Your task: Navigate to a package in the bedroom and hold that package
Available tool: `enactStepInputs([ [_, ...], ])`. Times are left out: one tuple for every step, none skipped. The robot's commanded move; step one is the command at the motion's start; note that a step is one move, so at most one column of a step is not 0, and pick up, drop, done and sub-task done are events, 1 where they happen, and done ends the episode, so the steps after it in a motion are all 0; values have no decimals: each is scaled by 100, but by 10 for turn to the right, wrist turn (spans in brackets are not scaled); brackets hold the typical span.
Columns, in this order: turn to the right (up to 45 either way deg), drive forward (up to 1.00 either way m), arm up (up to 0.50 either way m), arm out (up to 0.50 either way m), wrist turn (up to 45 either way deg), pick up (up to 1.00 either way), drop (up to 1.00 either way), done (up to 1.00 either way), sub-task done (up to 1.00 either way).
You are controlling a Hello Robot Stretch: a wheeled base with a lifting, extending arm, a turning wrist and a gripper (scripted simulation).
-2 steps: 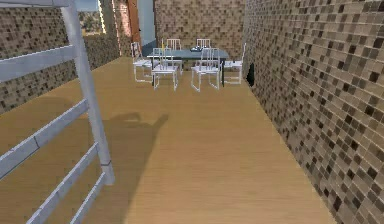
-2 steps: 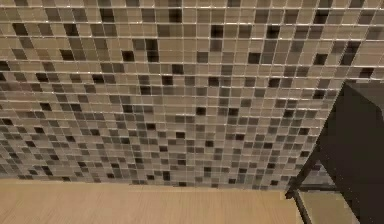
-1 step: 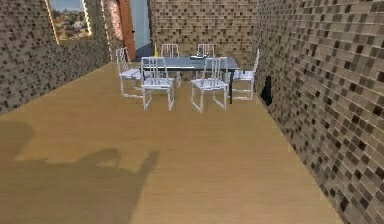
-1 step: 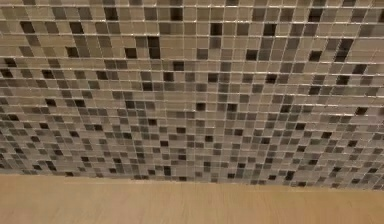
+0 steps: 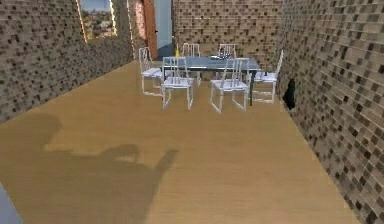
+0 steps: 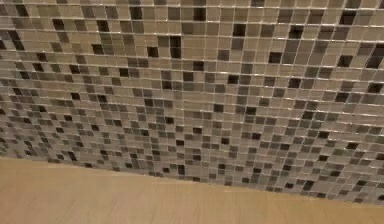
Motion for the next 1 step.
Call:
enactStepInputs([
  [0,75,0,0,0,0,0,0,0],
])
